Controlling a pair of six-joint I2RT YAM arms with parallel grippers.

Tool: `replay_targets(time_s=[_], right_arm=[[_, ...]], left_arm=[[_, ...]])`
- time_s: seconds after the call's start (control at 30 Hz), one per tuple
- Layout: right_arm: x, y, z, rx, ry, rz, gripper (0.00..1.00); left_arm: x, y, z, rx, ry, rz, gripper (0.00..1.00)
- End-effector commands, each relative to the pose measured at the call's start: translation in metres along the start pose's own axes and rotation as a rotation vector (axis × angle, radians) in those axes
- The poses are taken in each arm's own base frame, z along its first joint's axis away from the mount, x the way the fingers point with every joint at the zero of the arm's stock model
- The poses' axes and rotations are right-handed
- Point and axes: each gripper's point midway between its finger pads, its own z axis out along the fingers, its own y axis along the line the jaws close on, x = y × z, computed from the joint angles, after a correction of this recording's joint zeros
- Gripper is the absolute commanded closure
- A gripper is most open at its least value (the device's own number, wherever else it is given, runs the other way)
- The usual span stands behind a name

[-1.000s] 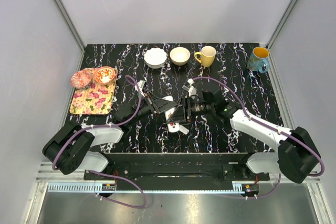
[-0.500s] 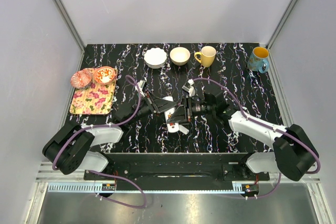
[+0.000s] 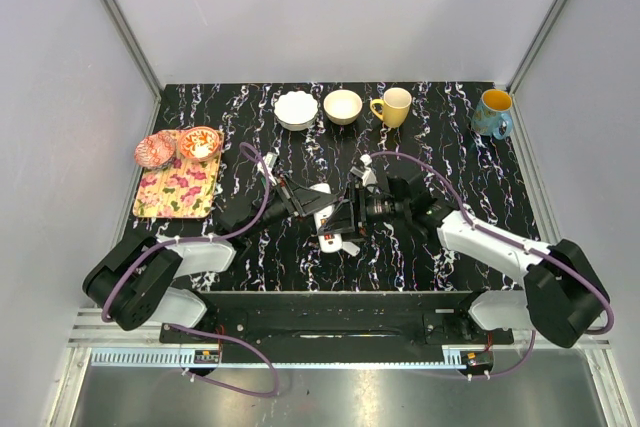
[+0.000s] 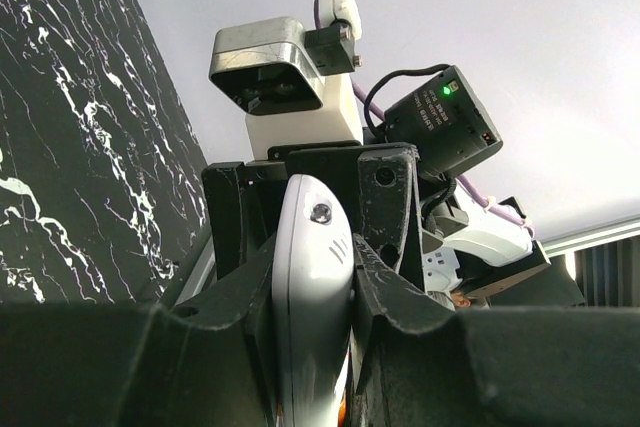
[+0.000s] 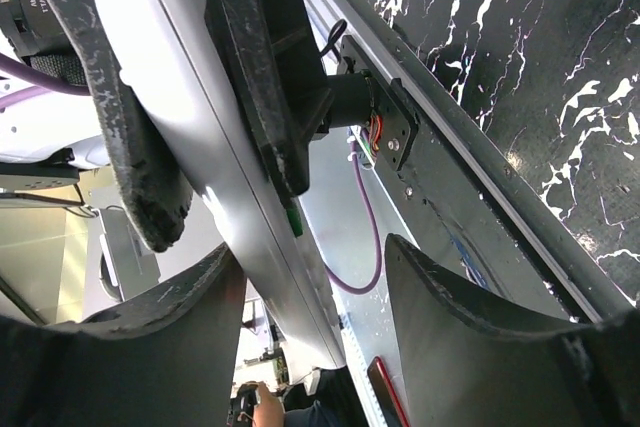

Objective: Load the batteries into the remote control
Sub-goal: Load the battery into the remote control.

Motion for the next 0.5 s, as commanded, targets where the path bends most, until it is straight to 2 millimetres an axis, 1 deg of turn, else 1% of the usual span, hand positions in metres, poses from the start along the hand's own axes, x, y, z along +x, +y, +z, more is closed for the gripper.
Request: replay_targets(time_s=[0.0, 0.07, 0.13, 0.3, 0.4, 0.47], right_arm=[[-0.014, 0.02, -0.006, 0.001, -0.062, -0.07, 0.37], [-0.015, 0.021, -0.008, 0.013, -0.072, -0.078, 0.37], [-0.016, 0.019, -0.009, 0.026, -0.078, -0.084, 0.4], [-0.015, 0.011, -0.006, 0.05, -0.061, -0.085, 0.7], [-0.014, 0.004, -0.006, 0.08, -0.053, -0.077, 0.76], [-0.015, 0.003, -0.005, 0.085, -0.052, -0.082, 0.76]], left_arm=[[-0.006, -0.044, 0.001, 0.174, -0.032, 0.088, 1.0], [-0.008, -0.041, 0.002, 0.165, -0.038, 0.083, 1.0], [-0.008, -0.04, 0.002, 0.159, -0.039, 0.075, 1.0], [-0.009, -0.043, 0.002, 0.163, -0.045, 0.042, 1.0], [-0.01, -0.045, 0.002, 0.167, -0.048, 0.032, 1.0], [-0.011, -0.046, 0.003, 0.169, -0.048, 0.032, 1.0]])
